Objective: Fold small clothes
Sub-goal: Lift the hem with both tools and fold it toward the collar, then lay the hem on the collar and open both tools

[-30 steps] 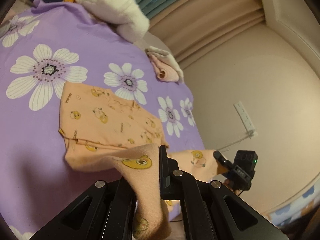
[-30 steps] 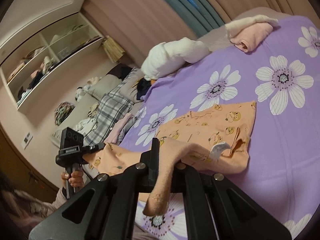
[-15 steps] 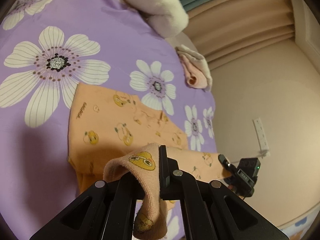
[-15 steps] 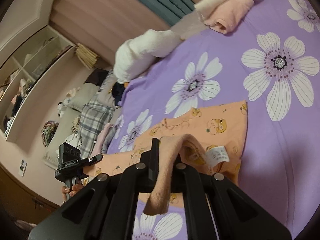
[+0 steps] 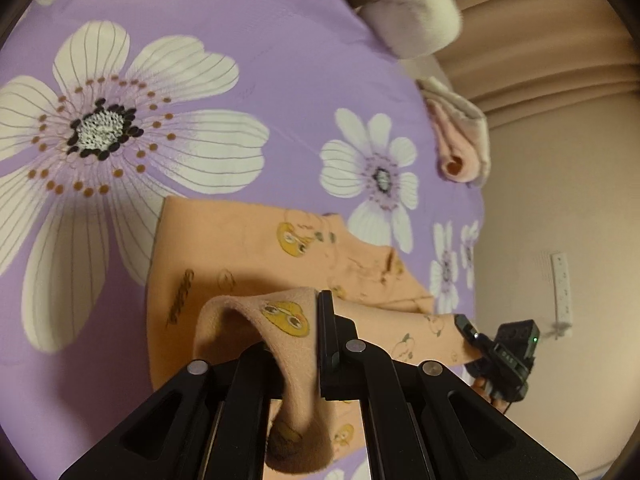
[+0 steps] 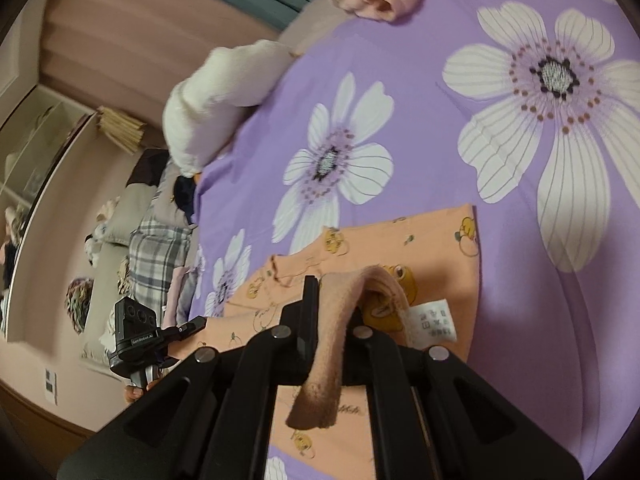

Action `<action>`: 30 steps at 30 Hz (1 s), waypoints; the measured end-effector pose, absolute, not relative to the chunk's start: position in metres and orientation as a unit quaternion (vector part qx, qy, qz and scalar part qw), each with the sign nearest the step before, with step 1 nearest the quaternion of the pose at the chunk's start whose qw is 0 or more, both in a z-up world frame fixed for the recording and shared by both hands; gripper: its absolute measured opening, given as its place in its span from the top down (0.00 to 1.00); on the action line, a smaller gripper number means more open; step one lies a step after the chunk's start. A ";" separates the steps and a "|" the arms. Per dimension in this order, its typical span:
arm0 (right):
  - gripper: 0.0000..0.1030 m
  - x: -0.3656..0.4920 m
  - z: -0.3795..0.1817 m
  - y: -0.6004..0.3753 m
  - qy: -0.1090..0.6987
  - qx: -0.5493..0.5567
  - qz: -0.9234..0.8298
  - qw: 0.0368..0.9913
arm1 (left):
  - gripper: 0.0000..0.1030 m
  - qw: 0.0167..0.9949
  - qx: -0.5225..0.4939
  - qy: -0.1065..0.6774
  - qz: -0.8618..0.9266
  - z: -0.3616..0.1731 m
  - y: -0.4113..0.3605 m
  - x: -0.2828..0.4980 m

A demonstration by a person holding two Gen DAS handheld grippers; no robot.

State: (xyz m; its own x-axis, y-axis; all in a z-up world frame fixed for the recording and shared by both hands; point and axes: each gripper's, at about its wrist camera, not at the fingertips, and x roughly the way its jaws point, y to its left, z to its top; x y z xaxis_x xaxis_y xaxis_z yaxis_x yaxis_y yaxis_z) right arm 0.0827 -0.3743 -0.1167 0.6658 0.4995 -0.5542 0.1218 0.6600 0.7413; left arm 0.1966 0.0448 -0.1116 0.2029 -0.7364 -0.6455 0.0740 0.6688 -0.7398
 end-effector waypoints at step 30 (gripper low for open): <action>0.44 0.110 -0.143 -0.443 0.359 0.591 0.068 0.720 | 0.43 0.639 -0.486 0.554 -0.222 -0.137 0.094 0.263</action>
State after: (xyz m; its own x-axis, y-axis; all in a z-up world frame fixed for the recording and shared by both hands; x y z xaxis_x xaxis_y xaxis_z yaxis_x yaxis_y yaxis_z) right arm 0.1099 -0.4426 -0.1432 0.7333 0.5213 -0.4365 0.3263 0.2934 0.8986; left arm 0.2626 0.0942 -0.1374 0.2887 -0.8215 -0.4917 -0.2547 0.4292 -0.8666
